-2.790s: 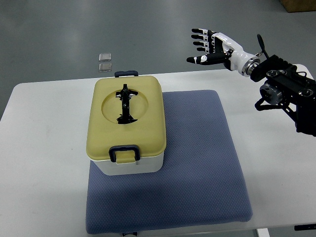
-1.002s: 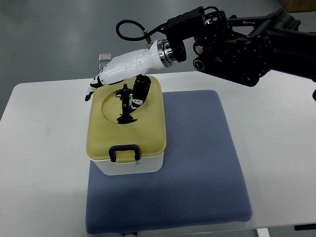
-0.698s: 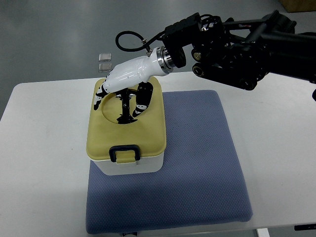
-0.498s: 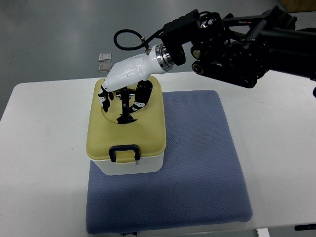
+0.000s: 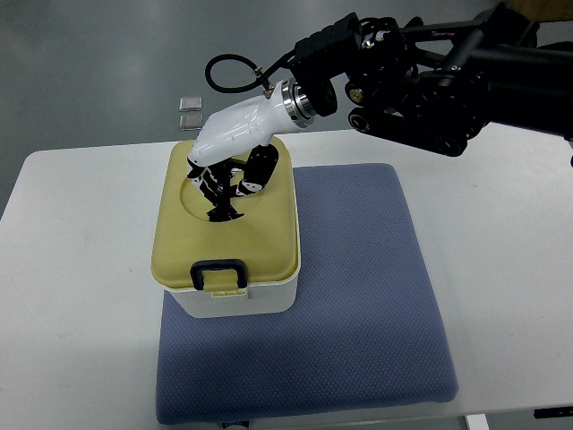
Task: Open white storage box with right hand
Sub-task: 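Close the right hand fingers around the black lid handle, then lift the yellow lid off the box with the right hand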
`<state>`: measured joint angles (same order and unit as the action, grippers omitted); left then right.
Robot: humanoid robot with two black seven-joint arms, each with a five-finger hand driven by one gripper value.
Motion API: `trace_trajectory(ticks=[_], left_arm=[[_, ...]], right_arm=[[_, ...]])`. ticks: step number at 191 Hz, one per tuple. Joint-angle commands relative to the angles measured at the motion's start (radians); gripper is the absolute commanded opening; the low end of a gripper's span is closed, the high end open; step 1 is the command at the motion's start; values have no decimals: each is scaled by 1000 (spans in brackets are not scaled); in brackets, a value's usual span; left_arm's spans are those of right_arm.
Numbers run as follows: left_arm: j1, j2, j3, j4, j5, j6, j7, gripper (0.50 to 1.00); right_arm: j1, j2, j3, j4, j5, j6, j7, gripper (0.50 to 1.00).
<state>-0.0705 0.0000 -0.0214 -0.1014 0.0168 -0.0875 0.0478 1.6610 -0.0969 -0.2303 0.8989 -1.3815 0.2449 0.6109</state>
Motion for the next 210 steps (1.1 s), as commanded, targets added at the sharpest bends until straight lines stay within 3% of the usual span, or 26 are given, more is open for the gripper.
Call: trace_trajectory(ticks=[1,117,192,210], left_arm=[[0,0,0,0,0,0,0,1000],[0,0,-2,-3,0,0,0,1000],[0,0,-2,-7,0,0,0,1000],[0,0,-3,-7,0,0,0,1000]], right_arm=[[-1,6,0,0,-2,-18,0,500],[13,-20,46,-34,33,-190,0,500],[10,-118,124,-126,108,-176,-2,500],[2,-159,123,-129,124,-174,-28,500]])
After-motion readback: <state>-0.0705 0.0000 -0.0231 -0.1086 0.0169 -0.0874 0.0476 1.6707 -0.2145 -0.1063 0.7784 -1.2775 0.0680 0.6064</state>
